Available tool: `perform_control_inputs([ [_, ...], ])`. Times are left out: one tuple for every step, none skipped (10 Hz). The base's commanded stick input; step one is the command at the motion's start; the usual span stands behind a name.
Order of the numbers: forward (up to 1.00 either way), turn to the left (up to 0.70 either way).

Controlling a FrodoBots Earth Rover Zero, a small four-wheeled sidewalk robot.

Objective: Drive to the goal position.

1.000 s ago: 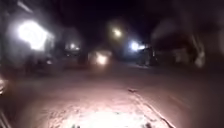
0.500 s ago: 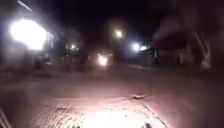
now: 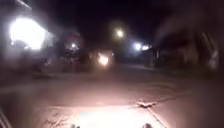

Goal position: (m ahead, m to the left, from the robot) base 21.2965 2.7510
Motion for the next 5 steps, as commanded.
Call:
perform_control_inputs([
  [0.7, 0.0],
  [0.7, 0.0],
  [0.7, 0.0],
  [0.7, 0.0],
  [0.7, 0.0],
])
